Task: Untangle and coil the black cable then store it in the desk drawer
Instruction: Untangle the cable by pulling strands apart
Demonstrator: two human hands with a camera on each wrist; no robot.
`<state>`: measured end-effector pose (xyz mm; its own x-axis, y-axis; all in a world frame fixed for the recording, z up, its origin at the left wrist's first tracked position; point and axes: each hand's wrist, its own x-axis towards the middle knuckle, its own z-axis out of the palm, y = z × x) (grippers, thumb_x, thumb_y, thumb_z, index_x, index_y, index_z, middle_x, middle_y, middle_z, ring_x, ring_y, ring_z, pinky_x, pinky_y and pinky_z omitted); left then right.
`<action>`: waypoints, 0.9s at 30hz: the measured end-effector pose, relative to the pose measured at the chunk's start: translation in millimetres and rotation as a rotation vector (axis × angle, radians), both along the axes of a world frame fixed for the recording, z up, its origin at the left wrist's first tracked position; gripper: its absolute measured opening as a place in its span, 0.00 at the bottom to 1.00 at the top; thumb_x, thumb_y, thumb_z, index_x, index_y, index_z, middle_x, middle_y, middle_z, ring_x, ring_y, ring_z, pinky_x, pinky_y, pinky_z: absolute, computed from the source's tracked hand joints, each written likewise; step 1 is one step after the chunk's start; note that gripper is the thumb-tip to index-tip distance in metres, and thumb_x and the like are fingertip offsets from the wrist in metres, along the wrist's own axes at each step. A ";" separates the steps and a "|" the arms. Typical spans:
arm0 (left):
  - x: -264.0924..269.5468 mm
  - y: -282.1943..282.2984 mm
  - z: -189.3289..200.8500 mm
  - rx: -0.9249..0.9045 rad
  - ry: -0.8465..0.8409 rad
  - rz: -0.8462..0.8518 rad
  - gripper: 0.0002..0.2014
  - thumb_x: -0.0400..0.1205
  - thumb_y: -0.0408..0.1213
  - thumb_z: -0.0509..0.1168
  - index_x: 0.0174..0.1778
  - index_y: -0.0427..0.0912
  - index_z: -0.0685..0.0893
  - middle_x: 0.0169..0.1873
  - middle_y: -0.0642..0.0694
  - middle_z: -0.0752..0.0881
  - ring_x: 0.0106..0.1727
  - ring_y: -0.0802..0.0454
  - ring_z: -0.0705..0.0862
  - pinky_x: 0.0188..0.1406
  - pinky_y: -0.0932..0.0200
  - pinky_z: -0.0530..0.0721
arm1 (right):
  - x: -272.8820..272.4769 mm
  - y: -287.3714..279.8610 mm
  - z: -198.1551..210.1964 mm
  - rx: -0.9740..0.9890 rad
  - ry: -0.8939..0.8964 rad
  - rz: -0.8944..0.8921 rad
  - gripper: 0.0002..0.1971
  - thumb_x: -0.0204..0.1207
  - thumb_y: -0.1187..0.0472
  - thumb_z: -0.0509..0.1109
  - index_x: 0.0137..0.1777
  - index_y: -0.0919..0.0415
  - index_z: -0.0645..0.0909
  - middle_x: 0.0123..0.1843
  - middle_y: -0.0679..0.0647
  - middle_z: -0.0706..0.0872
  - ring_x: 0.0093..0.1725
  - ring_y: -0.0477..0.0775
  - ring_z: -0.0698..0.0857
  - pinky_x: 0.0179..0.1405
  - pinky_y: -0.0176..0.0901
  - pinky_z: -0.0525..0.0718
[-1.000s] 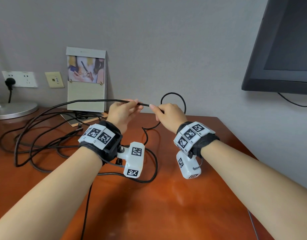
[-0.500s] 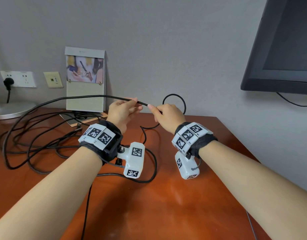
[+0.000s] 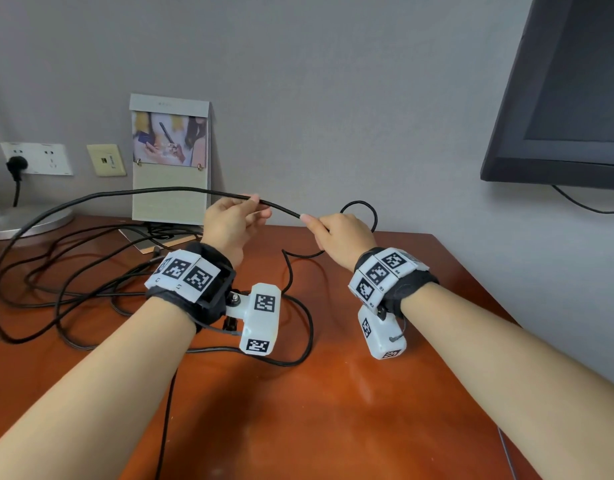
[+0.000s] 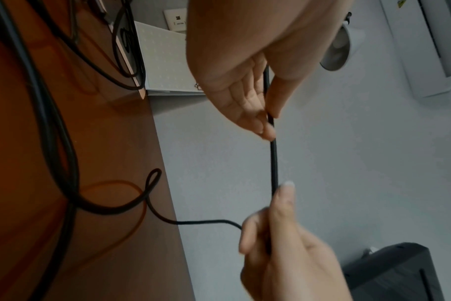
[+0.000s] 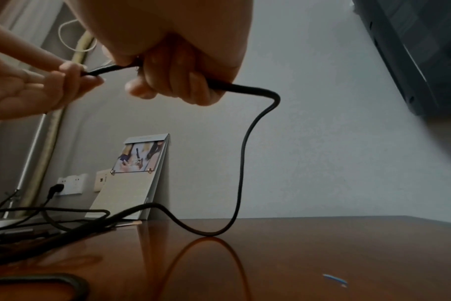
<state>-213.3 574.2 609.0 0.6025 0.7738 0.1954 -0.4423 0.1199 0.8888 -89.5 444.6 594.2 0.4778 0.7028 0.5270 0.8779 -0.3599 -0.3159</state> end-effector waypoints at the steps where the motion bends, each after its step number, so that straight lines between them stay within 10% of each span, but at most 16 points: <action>1: 1.6 -3.3 -0.7 0.023 0.019 -0.039 0.05 0.83 0.29 0.63 0.41 0.38 0.77 0.35 0.43 0.86 0.30 0.58 0.88 0.34 0.68 0.85 | -3.5 1.3 1.3 0.003 0.005 0.009 0.34 0.82 0.39 0.50 0.29 0.66 0.78 0.31 0.63 0.86 0.32 0.61 0.83 0.37 0.50 0.81; 5: 7.3 -14.3 -1.9 0.083 0.043 -0.102 0.09 0.83 0.28 0.62 0.38 0.41 0.73 0.28 0.48 0.89 0.29 0.58 0.88 0.29 0.69 0.84 | -15.5 4.8 7.6 -0.023 -0.028 0.018 0.29 0.83 0.40 0.52 0.20 0.51 0.64 0.20 0.50 0.71 0.22 0.50 0.70 0.24 0.43 0.66; 27: 9.5 -9.7 -8.6 0.144 -0.006 -0.003 0.07 0.83 0.27 0.61 0.45 0.43 0.70 0.33 0.47 0.90 0.32 0.58 0.88 0.23 0.68 0.72 | -7.6 -2.1 4.7 -0.024 0.020 -0.022 0.31 0.81 0.39 0.56 0.20 0.57 0.61 0.19 0.51 0.65 0.21 0.52 0.65 0.25 0.42 0.61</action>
